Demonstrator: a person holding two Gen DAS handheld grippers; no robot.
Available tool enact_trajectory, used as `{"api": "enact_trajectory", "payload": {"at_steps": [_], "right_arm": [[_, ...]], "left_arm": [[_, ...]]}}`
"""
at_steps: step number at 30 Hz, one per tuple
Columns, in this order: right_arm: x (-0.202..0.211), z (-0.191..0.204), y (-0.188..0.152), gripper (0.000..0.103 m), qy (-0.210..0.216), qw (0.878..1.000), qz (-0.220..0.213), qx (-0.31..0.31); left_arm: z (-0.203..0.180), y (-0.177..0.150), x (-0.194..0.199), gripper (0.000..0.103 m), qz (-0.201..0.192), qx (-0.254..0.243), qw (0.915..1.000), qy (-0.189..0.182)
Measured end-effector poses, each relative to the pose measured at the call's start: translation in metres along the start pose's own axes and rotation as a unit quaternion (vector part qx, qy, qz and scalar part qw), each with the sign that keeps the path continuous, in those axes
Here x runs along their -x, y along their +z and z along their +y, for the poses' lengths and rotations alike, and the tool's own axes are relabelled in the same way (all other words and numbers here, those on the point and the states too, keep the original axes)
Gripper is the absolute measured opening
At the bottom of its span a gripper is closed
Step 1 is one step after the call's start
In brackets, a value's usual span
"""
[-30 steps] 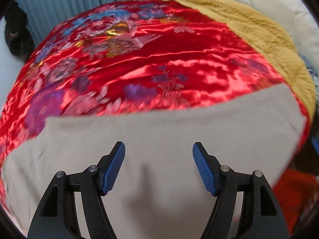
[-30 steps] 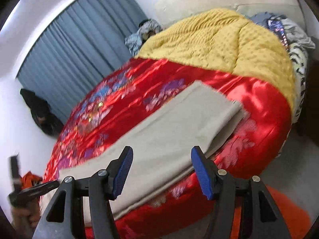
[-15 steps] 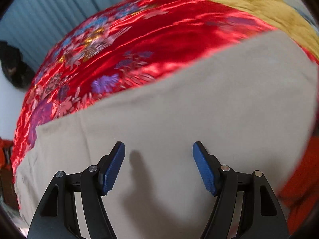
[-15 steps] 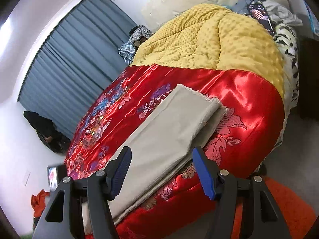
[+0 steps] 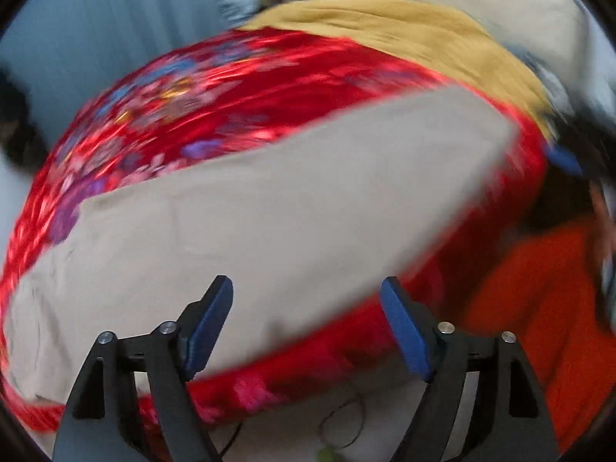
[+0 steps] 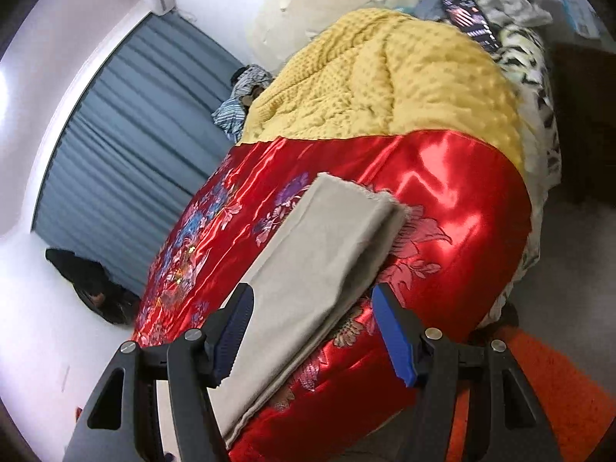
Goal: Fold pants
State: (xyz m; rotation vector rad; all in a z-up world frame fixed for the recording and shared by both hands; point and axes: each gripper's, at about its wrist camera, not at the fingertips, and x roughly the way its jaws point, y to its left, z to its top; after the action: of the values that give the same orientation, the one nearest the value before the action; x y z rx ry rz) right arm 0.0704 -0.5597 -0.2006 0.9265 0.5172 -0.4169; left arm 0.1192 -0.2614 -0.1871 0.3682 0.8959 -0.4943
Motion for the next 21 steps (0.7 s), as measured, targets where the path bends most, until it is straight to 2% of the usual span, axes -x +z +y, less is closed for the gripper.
{"api": "enact_trajectory", "payload": {"at_steps": [1, 3, 6, 8, 11, 14, 18, 21], "right_arm": [[0.000, 0.001, 0.000, 0.064, -0.001, 1.000, 0.000, 0.001], [-0.001, 0.004, -0.002, 0.064, 0.000, 1.000, 0.001, 0.007], [-0.005, 0.005, -0.001, 0.064, 0.015, 1.000, 0.002, -0.002], [-0.003, -0.004, 0.001, 0.064, 0.037, 0.999, 0.000, -0.032], [-0.001, -0.033, 0.009, 0.064, 0.078, 0.990, -0.008, -0.118], [-0.003, -0.056, 0.021, 0.065, 0.080, 0.981, -0.009, -0.174], [-0.030, -0.063, 0.044, 0.065, 0.072, 0.981, 0.041, -0.174], [-0.050, -0.072, 0.049, 0.065, 0.050, 0.979, 0.072, -0.186]], "left_arm": [[0.009, 0.009, -0.010, 0.081, 0.006, 0.021, 0.9997, 0.012], [0.013, 0.016, -0.031, 0.080, 0.026, 0.018, 0.9992, 0.025], [-0.010, 0.009, -0.054, 0.080, 0.050, -0.038, 0.9971, 0.043], [-0.027, 0.002, -0.059, 0.079, 0.043, -0.071, 0.9944, 0.065], [-0.034, -0.003, -0.053, 0.079, 0.037, -0.072, 0.9944, 0.067], [-0.032, -0.005, -0.053, 0.079, 0.040, -0.072, 0.9944, 0.065], [-0.024, -0.006, -0.058, 0.079, 0.040, -0.069, 0.9948, 0.063], [-0.025, -0.006, -0.059, 0.079, 0.040, -0.071, 0.9947, 0.063]]}}
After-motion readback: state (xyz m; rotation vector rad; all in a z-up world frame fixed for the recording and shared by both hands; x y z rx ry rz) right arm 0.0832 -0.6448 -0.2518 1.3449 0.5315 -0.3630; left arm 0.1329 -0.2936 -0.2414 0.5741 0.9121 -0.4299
